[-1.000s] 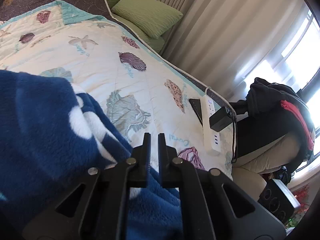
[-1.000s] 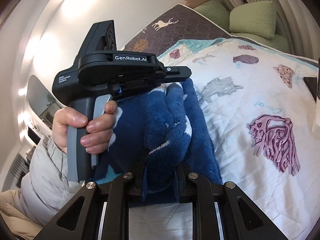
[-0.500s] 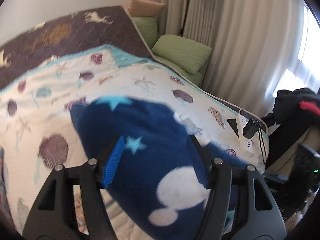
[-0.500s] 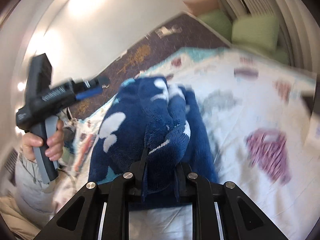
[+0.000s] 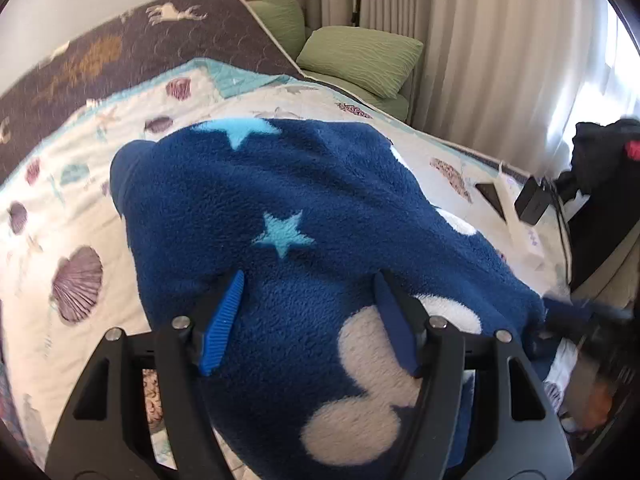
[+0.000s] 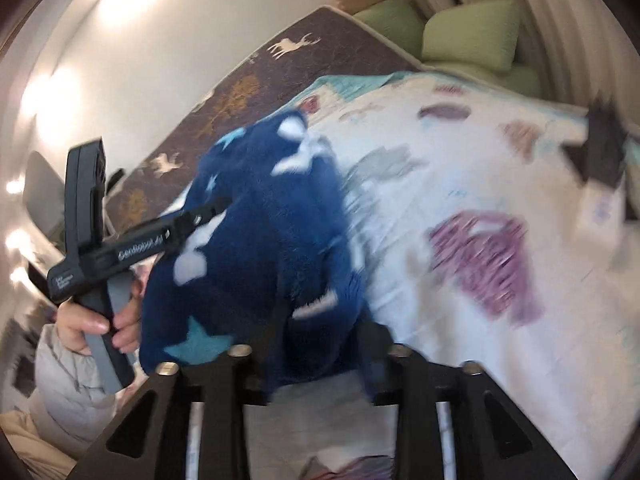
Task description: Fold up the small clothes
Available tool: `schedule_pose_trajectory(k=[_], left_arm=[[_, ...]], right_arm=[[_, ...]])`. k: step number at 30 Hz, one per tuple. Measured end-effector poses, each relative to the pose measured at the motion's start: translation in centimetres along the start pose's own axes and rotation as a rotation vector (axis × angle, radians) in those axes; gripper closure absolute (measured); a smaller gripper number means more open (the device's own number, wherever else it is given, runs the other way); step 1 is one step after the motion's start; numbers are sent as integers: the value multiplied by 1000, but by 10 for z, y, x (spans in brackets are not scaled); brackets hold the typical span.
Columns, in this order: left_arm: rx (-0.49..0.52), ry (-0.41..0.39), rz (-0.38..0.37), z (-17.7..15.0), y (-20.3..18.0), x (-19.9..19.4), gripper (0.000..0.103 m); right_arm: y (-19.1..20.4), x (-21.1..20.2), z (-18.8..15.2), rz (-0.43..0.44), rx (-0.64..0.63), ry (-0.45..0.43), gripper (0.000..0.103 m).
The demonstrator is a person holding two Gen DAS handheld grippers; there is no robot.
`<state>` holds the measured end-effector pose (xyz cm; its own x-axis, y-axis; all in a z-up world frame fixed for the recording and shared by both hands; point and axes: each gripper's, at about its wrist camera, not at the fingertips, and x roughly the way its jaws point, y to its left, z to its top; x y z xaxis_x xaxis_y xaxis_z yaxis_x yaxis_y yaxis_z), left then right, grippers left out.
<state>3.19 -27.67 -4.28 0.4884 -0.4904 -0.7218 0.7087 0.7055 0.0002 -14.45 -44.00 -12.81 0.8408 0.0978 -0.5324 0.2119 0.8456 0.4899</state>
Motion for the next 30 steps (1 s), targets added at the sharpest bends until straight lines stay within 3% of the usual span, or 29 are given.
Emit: schedule_pose_trajectory(k=[2,4,6,8,10,13,14,17,24,27,30], left_arm=[[-29,-2,-31,-2,8,2,36],[-35,-7,-48,-3,8,4,36],[-21,-3,-42,-2,4,6,36],[-14,2,-34,-1,3,7,35],[-11,12,-26,0,2,9,35],[22,39,-6,0,-1,18,34],[47,40,13,-1,-3,23,33],[32,50,-6,2,-2,30,33],[33,41,10,3,-2,25,33],[37,27,33,6,-4,11,34],[-2,8,8,6,2,-20,34]], right_arm=[[2,-22,13,-46,-2,-79,60],[12,-37,26,47,-19,-104,70],[38,-36,33,113,-118,-67,79],[70,-17,33,96,-246,-22,79],[80,6,30,95,-273,44,79],[67,62,17,41,-226,231,81],[59,71,14,59,-189,248,81],[46,67,16,84,-95,270,81],[53,63,18,60,-110,275,81],[61,53,28,22,-94,288,81],[77,27,39,19,-128,222,79]])
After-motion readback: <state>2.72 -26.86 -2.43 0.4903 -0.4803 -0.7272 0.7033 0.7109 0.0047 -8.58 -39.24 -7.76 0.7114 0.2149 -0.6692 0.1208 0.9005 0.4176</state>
